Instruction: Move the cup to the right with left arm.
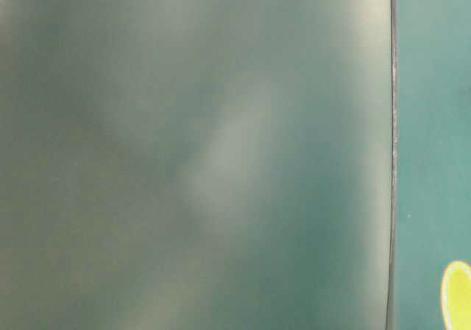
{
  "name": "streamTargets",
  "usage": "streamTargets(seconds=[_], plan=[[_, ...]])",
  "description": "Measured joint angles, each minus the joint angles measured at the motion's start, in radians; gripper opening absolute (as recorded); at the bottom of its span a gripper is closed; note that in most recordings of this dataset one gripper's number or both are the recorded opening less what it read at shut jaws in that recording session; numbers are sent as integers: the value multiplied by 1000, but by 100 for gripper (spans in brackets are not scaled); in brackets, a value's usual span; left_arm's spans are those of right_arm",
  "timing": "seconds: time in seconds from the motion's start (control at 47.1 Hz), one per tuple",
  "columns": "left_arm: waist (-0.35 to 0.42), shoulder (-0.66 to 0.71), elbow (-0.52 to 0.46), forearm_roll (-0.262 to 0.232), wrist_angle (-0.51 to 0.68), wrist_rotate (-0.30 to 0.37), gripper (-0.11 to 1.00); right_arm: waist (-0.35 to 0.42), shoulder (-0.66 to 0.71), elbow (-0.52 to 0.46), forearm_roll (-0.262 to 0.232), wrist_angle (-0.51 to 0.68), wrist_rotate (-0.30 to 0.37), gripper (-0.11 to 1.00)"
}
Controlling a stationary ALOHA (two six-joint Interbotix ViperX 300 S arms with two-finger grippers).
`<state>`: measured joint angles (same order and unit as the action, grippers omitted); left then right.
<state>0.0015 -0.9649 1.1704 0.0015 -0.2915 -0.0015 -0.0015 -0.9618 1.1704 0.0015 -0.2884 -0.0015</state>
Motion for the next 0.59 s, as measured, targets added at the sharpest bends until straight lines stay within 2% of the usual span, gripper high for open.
streamTargets(seconds=[0.191,0.594], plan=[[-2,2,-6,9,55,14,0,5,0,-2,0,9,5,0],[-2,2,-14,9,63,0,0,5,0,-3,0,14,5,0]])
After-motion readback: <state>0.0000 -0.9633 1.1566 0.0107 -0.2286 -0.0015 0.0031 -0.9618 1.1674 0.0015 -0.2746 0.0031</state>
